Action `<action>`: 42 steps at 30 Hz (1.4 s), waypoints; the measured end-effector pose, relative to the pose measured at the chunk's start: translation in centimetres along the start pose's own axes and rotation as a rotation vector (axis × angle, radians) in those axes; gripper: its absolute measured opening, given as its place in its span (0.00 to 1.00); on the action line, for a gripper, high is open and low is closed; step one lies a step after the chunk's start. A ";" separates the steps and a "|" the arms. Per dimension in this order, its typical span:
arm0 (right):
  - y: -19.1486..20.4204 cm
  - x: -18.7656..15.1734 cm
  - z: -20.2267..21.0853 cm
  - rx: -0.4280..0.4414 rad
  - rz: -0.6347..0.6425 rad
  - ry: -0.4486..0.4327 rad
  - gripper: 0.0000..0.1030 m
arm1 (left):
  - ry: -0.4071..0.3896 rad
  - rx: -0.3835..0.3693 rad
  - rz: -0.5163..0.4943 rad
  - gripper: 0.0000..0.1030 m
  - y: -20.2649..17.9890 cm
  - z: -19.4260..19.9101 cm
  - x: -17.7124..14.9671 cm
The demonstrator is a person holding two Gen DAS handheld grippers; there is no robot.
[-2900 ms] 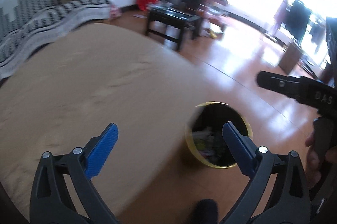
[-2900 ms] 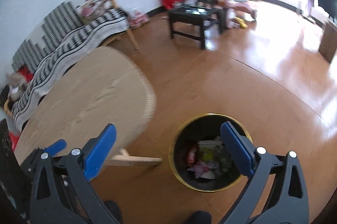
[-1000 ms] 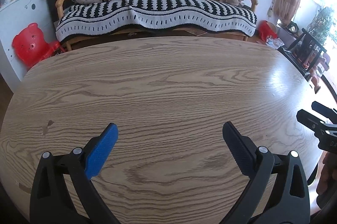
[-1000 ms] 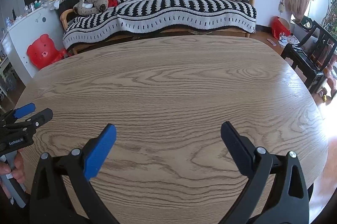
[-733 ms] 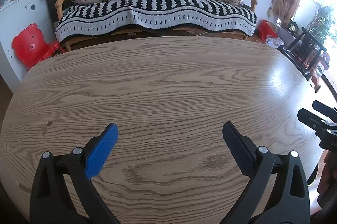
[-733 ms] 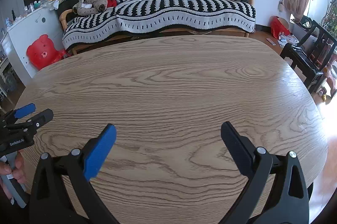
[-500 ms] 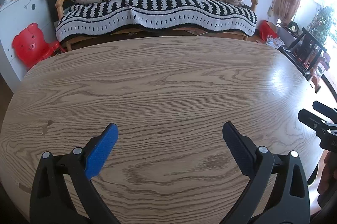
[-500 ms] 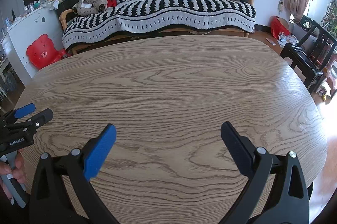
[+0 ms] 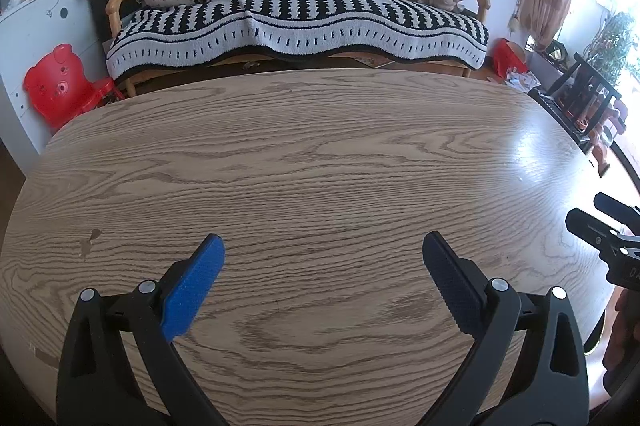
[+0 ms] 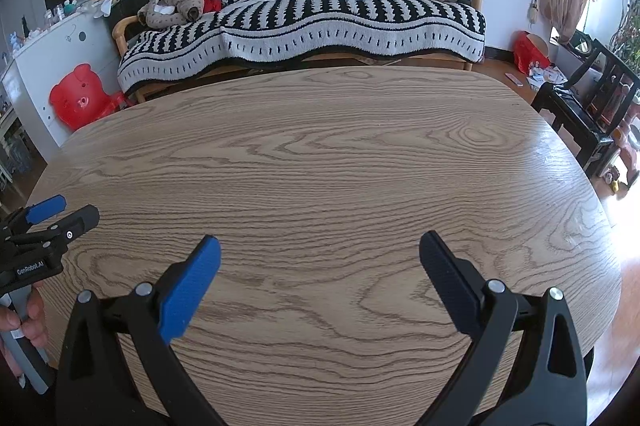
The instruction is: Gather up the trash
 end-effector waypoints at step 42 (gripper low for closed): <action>-0.3 -0.2 0.2 -0.007 -0.002 0.000 0.93 | 0.004 0.002 0.000 0.94 0.1 0.1 0.1</action>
Point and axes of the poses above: each gripper's, at about its wrist camera, not at the fingertips, and z roughly against the way its jaws point, y to its left, x to its top, the point moved 9 cm from there along -z, roughly the way its jaws point, and after that the axes turned 1 degree about z, right-handed, at the moved point
